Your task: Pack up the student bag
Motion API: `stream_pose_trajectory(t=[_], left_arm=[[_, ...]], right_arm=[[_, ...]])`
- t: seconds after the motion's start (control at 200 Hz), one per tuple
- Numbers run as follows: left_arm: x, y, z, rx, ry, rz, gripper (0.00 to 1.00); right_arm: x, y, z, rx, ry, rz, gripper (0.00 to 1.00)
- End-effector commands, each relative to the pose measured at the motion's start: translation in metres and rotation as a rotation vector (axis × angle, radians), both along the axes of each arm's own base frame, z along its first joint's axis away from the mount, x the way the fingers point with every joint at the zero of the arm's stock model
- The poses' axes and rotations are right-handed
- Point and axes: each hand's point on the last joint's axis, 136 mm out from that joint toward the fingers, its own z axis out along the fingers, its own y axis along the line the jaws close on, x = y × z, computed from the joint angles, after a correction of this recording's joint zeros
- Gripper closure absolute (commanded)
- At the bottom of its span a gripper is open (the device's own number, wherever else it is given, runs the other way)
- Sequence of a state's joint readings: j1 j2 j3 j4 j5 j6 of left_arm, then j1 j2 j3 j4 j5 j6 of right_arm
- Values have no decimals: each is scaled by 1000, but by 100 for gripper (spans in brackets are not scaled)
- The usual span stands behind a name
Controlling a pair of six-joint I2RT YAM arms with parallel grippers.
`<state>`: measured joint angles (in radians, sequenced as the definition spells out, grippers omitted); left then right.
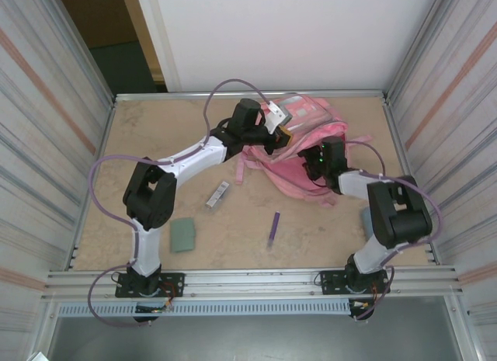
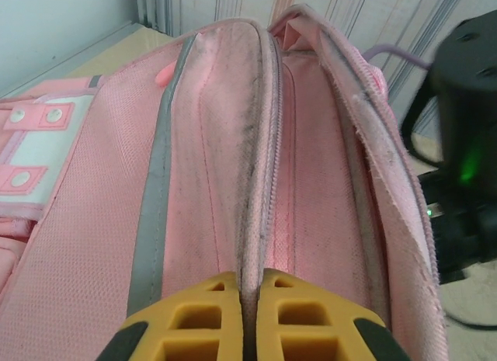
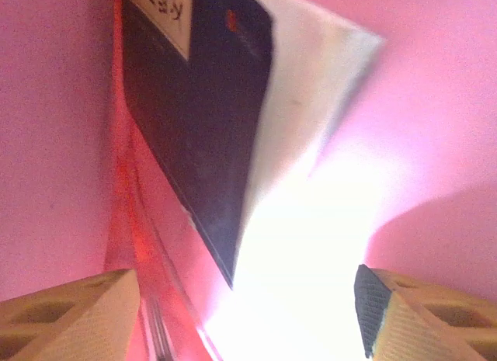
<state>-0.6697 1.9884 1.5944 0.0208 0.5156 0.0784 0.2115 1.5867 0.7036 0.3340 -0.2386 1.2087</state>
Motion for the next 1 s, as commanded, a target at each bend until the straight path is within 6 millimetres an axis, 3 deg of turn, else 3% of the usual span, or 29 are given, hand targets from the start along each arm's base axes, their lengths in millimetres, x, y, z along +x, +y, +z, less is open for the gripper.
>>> stream_pose_trajectory(t=[0.0,0.236,0.421,0.581,0.742,0.802,0.817,0.862,0.992], left_arm=[[-4,1,41,-74,-93,-19,100],[3,2,0,-13,-30,17,100],[-4,3,-37,51,-4,5,100],[-18,-4,-74,151,2,-48,100],[-34,-13,-107,257,-20,-88,100],[-42,-18,-111,280,-38,-113,100],[-44,-18,-124,303,-24,-117,100],[-49,-21,-134,331,-27,-134,98],[-61,-24,-150,383,-16,-162,91]], right_arm=[[-37,-16,-8,-72,69,61,24],[-88,-60,16,-264,56,30,23],[-126,-95,39,-354,46,-32,24],[-148,-114,69,-437,9,-67,25],[-159,-120,103,-491,-40,-64,26],[-160,-119,114,-506,-59,-54,26],[-160,-119,116,-508,-63,-51,27],[-159,-117,124,-511,-81,-36,27],[-152,-106,134,-514,-102,50,27]])
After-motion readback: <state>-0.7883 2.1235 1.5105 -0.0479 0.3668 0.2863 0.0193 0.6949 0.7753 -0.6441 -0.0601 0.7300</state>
